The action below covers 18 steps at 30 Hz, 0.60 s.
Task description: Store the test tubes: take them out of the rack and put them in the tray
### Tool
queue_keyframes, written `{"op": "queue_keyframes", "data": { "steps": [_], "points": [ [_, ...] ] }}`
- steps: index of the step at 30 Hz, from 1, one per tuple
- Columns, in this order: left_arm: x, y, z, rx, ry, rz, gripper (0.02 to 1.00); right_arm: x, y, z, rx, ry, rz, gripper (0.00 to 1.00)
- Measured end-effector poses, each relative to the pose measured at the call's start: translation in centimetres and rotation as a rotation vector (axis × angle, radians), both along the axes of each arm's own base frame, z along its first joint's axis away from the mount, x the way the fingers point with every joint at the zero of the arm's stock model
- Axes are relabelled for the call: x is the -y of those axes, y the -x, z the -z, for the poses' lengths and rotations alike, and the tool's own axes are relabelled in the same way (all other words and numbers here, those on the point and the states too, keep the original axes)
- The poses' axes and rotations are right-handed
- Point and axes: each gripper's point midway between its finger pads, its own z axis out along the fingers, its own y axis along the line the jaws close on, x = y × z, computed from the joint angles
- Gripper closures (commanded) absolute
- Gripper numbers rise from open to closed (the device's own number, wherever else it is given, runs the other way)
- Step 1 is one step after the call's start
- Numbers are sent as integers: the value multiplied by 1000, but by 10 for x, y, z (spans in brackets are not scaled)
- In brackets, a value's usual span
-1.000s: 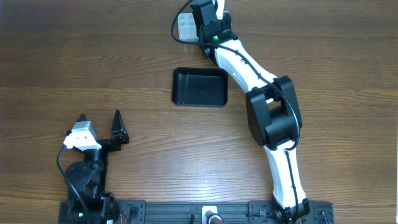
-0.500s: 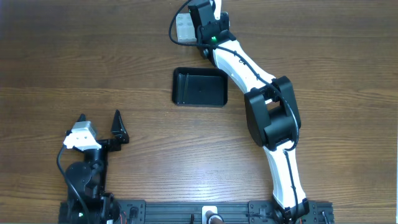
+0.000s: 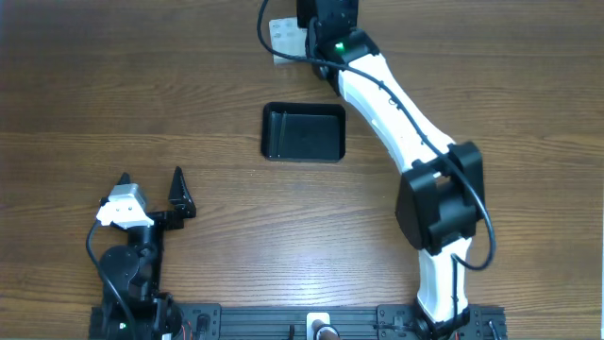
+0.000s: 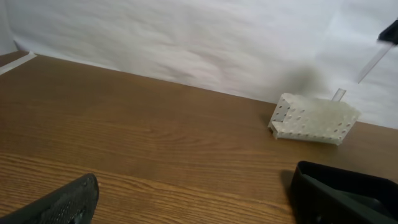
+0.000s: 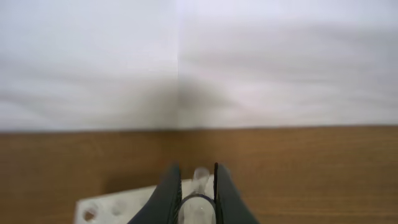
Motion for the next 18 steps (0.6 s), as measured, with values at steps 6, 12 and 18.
{"op": "queue_keyframes", "data": {
  "steps": [6,12,18],
  "points": [
    [0,0,0,0,0,0,20,1,24,-19,-39,7,-11,965],
    [0,0,0,0,0,0,20,0,60,-8,-179,-10,-5,976],
    [0,0,0,0,0,1,20,-2,106,17,-385,-69,-3,969]
  ]
}}
